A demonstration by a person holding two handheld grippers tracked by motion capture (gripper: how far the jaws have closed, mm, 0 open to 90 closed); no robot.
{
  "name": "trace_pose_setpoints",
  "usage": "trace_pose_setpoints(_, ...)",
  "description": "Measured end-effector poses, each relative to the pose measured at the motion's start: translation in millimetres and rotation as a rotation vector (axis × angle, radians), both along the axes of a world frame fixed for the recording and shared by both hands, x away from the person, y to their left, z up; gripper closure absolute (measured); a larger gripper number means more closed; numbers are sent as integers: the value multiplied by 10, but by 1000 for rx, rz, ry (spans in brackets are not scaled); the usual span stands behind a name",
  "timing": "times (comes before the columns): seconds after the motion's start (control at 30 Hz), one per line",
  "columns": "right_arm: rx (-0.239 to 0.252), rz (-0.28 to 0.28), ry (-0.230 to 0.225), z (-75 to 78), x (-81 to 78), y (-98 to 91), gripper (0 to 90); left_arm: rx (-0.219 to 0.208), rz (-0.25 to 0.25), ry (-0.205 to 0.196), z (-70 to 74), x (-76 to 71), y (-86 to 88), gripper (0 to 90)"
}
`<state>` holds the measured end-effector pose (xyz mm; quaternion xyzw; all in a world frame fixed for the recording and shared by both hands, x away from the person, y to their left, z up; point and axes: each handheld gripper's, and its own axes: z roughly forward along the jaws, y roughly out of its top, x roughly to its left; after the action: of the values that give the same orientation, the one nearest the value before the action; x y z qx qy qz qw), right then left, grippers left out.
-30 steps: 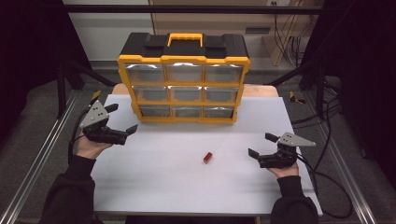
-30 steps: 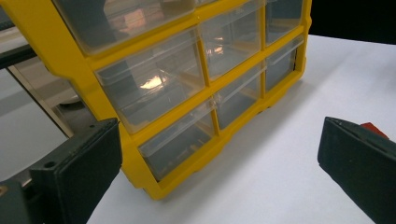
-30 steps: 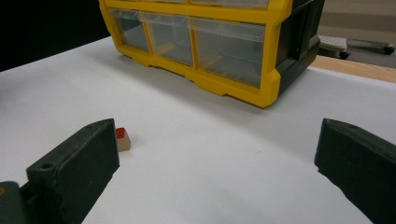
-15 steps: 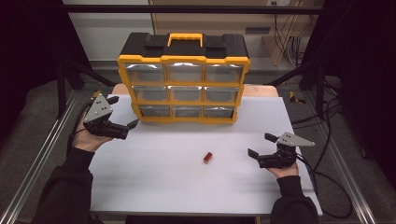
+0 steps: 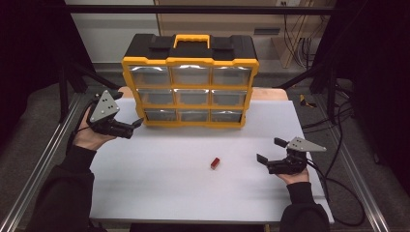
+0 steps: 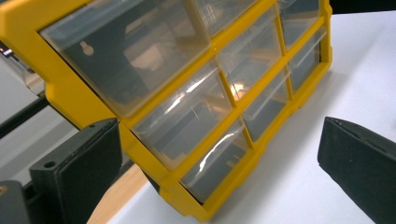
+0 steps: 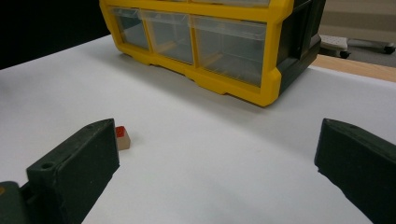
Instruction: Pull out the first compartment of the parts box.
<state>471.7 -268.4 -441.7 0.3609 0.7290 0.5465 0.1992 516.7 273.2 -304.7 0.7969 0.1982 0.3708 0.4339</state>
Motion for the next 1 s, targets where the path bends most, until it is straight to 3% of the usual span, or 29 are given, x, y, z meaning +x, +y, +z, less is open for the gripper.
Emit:
trace_pose_setpoints(0.27, 1, -2, -2, 1, -1, -1, 3, 24, 5, -30, 113, 37, -36, 0)
trace_pose_setpoints(0.73, -5, 1, -1, -2, 0, 1, 3, 130, 20, -74, 233, 168, -177, 0)
trace_pose_setpoints(1.0, -7, 2, -1, -3, 2, 2, 3, 166, 20, -91, 265, 224, -237, 0)
